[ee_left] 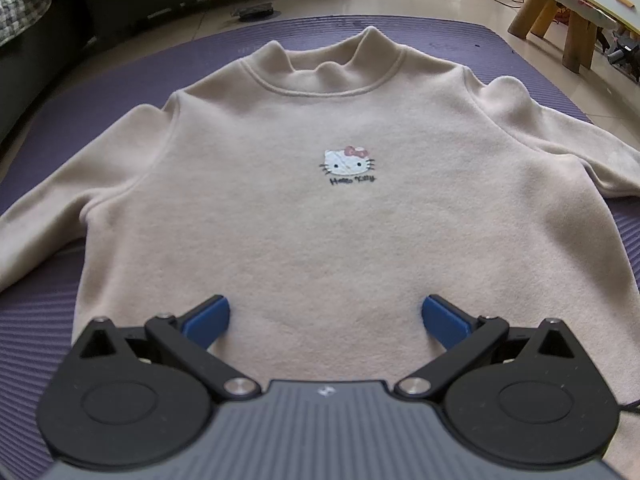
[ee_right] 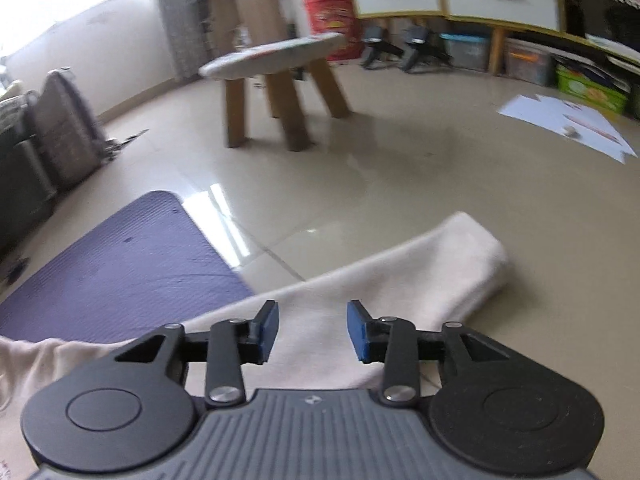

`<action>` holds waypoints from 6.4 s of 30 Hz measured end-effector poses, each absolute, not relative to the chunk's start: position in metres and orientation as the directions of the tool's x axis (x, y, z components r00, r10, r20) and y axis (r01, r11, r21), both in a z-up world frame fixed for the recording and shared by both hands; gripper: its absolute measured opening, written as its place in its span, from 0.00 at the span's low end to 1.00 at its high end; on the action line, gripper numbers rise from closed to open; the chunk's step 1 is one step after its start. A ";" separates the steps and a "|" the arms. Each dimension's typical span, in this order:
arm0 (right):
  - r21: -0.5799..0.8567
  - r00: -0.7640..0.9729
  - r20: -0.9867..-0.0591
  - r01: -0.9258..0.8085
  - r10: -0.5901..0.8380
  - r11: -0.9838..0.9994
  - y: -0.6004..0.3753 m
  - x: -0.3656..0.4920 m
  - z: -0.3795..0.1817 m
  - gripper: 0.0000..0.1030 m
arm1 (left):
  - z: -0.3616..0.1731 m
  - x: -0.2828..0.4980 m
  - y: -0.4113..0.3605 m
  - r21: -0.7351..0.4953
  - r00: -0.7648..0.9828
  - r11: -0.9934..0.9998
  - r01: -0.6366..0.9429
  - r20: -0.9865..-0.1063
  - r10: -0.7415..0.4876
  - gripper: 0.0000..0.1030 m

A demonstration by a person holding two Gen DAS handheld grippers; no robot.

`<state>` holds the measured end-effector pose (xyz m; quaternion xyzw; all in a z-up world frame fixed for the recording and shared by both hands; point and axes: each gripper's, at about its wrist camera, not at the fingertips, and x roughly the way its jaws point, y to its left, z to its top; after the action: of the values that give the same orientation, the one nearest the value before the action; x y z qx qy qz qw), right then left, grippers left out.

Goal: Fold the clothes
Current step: 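Lift the cuff with the right tool and carry it across the shirt body, then bring the left tool to the cuff and grasp it while the right tool holds it, then open the right tool and withdraw while the left tool keeps the cuff, then lay the cuff on the shirt body with the left tool and open it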

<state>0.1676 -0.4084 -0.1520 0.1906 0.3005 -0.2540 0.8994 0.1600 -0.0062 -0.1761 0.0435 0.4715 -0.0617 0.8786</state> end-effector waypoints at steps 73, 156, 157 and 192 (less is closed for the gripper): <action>-0.489 0.795 -0.561 -0.094 -0.230 0.867 -0.234 0.197 -0.188 0.38 | -0.167 0.220 -0.003 -0.501 0.413 0.853 0.147 -0.753 -0.513 0.99; -0.457 0.842 -0.537 -0.248 -0.043 0.854 -0.163 0.107 -0.167 0.52 | -0.082 0.129 0.172 -0.297 0.475 0.941 -0.160 -0.859 -0.190 0.15; -0.502 0.849 -0.527 -0.273 -0.039 0.821 -0.159 0.106 -0.169 0.52 | -0.082 0.129 0.172 -0.298 0.472 0.941 -0.162 -0.861 -0.191 0.15; -0.334 0.823 -0.566 -0.187 -0.038 0.924 -0.232 0.137 -0.155 0.29 | -0.153 0.083 0.122 -0.291 0.377 0.955 0.052 -0.880 -0.289 0.25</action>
<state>0.1375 -0.2318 -0.1553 -0.1911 0.2944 0.0400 0.9355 0.0833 0.1224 -0.1533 -0.1080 0.5485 -0.1036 0.8226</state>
